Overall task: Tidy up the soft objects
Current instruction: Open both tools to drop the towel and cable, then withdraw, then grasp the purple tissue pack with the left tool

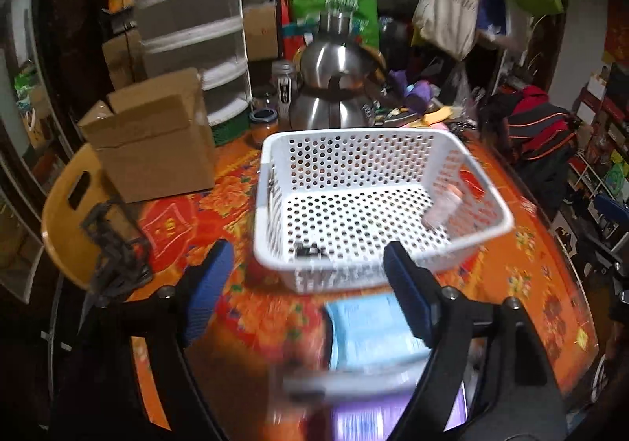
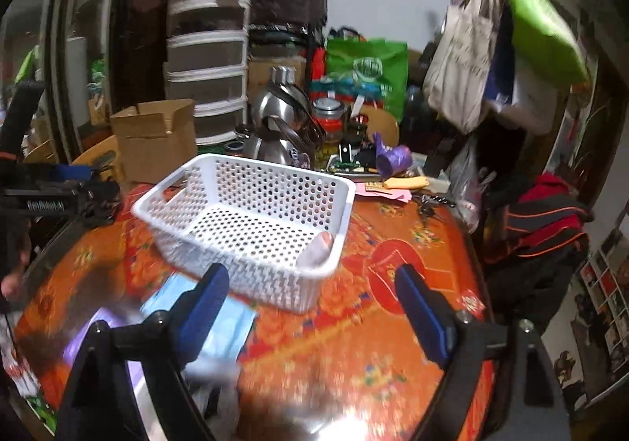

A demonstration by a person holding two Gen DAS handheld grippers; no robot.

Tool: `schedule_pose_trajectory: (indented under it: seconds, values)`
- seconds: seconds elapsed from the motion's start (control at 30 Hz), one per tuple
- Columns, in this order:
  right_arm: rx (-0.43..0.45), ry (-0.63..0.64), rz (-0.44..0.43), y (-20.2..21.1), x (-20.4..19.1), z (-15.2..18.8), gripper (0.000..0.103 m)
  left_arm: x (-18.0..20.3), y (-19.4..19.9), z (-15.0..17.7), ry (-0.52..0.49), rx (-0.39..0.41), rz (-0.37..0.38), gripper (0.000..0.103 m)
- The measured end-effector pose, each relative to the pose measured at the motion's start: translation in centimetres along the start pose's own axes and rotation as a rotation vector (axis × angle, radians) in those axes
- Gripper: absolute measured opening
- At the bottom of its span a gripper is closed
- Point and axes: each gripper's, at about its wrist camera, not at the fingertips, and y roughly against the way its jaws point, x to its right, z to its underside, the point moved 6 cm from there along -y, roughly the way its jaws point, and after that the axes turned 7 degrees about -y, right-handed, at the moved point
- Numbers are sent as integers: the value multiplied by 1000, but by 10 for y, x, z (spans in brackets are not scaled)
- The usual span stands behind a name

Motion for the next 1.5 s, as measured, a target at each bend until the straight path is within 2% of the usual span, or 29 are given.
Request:
schedule_pose_trajectory:
  seconds: [0.1,0.2,0.3,0.43,0.53,0.63,0.73,0.9,0.97,1.03,1.1,1.17,1.4,1.5]
  values:
    - [43,-8,-12,41,0,32,89,2,47,27,-18,55,10,88]
    - [82,-42,-35,70,-1,67,89,4,88,68,-25,113,9,90]
    - [114,-98,-82,87,-7,108,89,6,112,119,-2,145,59,90]
    - [121,-139,-150,80,-28,157,89,6,120,181,32,167,95,90]
    - [110,-94,-182,67,-54,177,89,4,113,225,56,161,118,90]
    - [88,-63,-202,51,-75,184,88,3,103,248,72,167,145,90]
    - [83,-60,-225,40,-87,185,80,4,89,258,76,174,165,88]
    - [76,-26,-252,29,-105,182,75,19,75,261,51,184,198,79]
    - [69,-6,-254,25,-111,182,66,26,70,263,28,185,203,73]
    - [62,3,-263,20,-116,181,64,33,65,261,22,179,225,65]
    - [58,9,-263,16,-119,180,62,37,60,262,20,173,239,62]
    - [51,15,-272,11,-121,180,56,41,56,261,14,173,249,60]
    - [27,35,-309,3,-132,183,48,56,54,253,-8,199,292,50]
    - [12,34,-334,-1,-134,182,38,63,52,249,-18,194,303,47]
